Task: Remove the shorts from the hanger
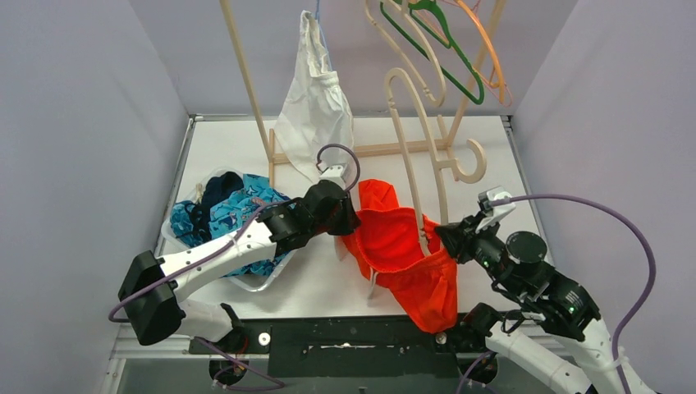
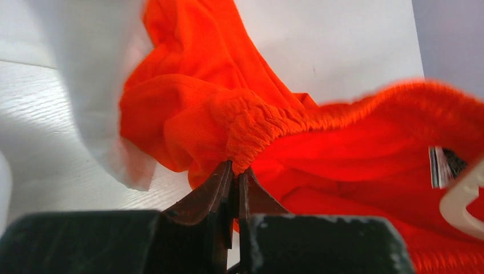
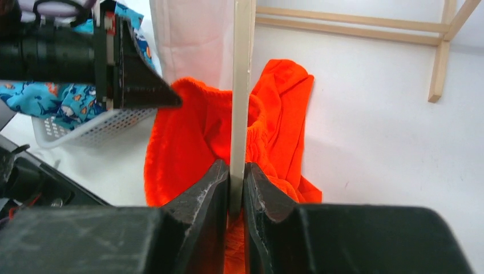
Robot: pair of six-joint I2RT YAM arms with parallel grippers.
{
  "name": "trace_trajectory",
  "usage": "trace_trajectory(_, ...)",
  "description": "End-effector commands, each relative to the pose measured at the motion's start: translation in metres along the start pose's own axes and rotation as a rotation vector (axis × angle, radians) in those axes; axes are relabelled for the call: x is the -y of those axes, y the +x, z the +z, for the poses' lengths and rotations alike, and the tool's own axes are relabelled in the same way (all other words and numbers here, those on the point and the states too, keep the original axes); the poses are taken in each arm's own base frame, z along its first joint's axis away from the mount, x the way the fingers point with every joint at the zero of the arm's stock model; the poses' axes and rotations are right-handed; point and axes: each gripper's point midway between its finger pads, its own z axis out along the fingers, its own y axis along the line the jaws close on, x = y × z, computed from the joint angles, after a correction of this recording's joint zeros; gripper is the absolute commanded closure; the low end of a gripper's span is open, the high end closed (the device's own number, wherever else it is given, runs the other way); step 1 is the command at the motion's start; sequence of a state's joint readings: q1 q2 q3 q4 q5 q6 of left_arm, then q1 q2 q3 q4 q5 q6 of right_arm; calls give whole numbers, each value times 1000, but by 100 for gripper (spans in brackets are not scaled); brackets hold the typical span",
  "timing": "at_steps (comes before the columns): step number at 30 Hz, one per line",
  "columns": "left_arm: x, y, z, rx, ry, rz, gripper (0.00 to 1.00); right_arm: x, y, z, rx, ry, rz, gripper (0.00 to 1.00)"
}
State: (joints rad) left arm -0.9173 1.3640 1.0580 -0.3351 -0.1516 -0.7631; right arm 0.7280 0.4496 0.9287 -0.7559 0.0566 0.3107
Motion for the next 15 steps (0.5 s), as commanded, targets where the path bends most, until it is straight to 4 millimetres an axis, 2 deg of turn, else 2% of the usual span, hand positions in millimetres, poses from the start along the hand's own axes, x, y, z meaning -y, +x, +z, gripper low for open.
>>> trace_trajectory(1,47,-8,-13,58,137,99,100,-7,-60,25,206,16,30,100)
trace_trajectory(3,57,3,-11,32,158,134,100,-9,-64,35,216,21,34,100)
trace_trajectory(5,58,17,-6,-10,146,168,100,-13,-71,43,233,12,37,100)
trace_trajectory(9,42,38,-3,-53,59,202,100,-17,-78,57,252,7,35,100)
trace_trajectory(13,31,42,-8,-33,48,172,100,-17,-80,68,241,23,19,100)
trace_trajectory(15,15,44,-10,-29,-11,159,100,-22,-82,71,252,-4,29,100)
